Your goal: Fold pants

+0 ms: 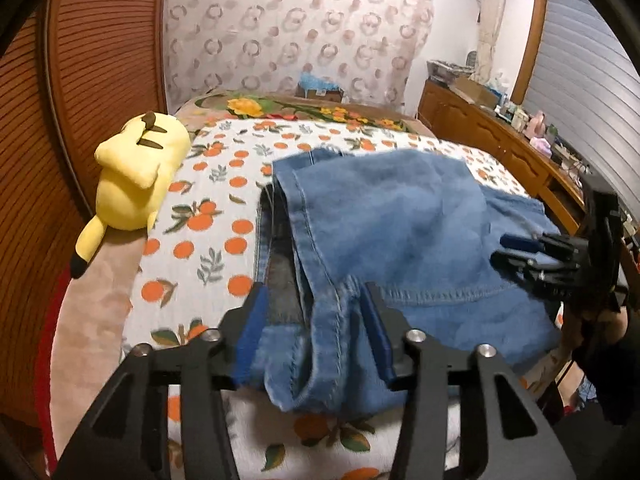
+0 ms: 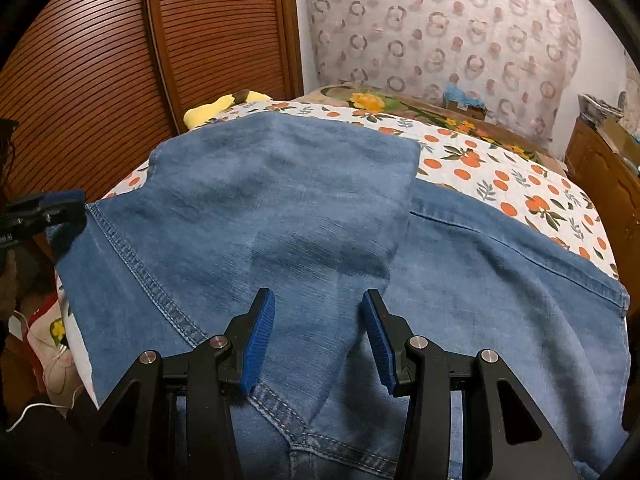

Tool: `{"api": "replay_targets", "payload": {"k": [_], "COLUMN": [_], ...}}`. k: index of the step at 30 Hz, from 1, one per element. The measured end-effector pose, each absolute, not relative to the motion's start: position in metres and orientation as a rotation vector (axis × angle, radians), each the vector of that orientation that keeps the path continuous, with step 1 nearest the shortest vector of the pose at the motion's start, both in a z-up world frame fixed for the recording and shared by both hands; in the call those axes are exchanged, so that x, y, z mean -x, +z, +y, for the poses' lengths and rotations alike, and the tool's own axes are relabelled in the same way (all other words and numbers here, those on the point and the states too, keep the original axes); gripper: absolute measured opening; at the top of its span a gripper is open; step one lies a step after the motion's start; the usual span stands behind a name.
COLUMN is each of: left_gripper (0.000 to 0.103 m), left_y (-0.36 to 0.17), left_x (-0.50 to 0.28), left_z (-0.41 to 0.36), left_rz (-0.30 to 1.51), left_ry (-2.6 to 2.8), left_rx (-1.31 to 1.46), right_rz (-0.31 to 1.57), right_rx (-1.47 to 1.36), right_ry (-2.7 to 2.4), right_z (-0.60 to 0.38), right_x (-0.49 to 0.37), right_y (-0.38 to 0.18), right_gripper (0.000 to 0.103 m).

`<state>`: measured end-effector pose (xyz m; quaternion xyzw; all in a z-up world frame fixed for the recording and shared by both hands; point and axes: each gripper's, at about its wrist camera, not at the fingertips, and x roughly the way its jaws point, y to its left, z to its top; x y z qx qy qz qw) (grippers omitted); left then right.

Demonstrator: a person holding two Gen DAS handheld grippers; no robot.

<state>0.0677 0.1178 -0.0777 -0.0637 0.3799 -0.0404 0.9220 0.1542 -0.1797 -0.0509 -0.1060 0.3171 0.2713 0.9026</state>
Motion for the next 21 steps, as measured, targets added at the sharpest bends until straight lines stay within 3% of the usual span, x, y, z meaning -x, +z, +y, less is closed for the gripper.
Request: {"api": "replay_targets", "payload": {"k": [6, 12, 21], "left_gripper": [0.05, 0.043, 0.042], "left_y": [-0.067, -0.074, -0.092], "left_x": [-0.097, -0.144, -0.187], "left_z": [0.125, 0.134, 0.132], "left_rz": [0.742, 0.798, 0.886], "left_ry": [-0.078, -0.108, -0.114], "left_rx": [0.099, 0.093, 0.066], "right_rz": [0.641, 0.633, 0.626], "right_rx": [0.195, 0.184, 0.156], "right_ry": [0.548, 0.543, 0.555], "right_z": [-0.182, -0.183, -0.188], "right_x": [-0.154, -0.153, -0.154], "right_y": [-0.054, -0.061, -0.067], "right_gripper": [0.047, 0.047, 0.047]}}
